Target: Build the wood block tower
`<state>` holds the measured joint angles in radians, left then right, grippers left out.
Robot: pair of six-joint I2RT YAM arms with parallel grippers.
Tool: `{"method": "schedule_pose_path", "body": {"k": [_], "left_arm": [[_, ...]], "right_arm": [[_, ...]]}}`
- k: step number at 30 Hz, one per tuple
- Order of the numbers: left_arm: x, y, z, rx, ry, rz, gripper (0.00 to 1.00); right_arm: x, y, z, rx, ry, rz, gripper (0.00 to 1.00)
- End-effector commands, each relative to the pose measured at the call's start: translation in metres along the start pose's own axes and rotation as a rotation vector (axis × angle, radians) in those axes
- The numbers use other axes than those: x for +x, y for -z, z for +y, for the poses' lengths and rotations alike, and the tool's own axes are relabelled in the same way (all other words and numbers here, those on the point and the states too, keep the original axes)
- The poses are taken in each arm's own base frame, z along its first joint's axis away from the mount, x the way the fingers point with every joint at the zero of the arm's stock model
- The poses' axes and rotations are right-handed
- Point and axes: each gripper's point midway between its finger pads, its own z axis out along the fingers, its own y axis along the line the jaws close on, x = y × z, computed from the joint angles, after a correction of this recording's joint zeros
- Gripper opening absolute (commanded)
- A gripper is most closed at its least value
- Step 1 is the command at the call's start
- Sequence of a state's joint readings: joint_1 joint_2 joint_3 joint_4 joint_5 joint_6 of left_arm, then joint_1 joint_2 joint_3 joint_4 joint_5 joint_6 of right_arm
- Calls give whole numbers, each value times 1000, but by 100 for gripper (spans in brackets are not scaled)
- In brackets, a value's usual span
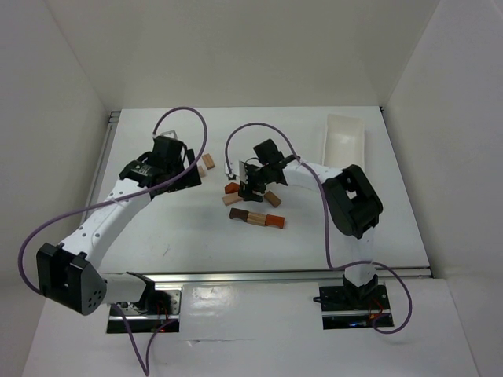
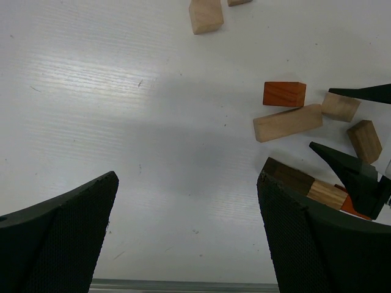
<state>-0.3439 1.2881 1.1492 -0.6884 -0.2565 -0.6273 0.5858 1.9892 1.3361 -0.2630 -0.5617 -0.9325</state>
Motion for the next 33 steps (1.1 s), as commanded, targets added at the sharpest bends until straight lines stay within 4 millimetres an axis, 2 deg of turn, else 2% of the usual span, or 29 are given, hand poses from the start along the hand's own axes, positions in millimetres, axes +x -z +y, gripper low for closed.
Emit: {"method": "schedule_pose_path", "body": {"k": [1, 8, 10, 12, 14, 18, 19, 21, 24, 29, 33], "left_arm": [[-25, 8, -9, 18, -13, -70, 100], [-30, 12, -10, 23, -20, -79, 100], [-30, 9, -9, 10, -21, -76, 100], [-30, 9, -9, 10, -21, -76, 100], [-32, 11, -7, 2, -30, -81, 100], [-36, 13, -7, -1, -28, -93, 100], [-34, 13, -6, -6, -30, -86, 100], [-32, 10, -6, -11, -32, -78, 100], [-31, 10, -3, -24, -34, -75, 100], [-33, 9, -4, -25, -43, -75, 100], [-32, 6, -4, -29, -46, -68, 100]], "right_arm": [[-11, 0, -7, -8, 56, -17, 77], [-6, -8, -7, -21, 71, -19, 77], [1, -14, -2, -47, 66, -13, 77], [-4, -14, -4, -47, 81, -28, 77], [2, -20, 0, -66, 70, -26, 77], [0, -24, 1, -86, 75, -40, 77], [-4, -23, -4, -74, 86, -49, 75], [4, -29, 0, -88, 65, -38, 69], [4, -28, -7, -80, 60, -38, 63], [7, -30, 1, -123, 34, -37, 62], [10, -29, 10, -153, 12, -27, 52]]}}
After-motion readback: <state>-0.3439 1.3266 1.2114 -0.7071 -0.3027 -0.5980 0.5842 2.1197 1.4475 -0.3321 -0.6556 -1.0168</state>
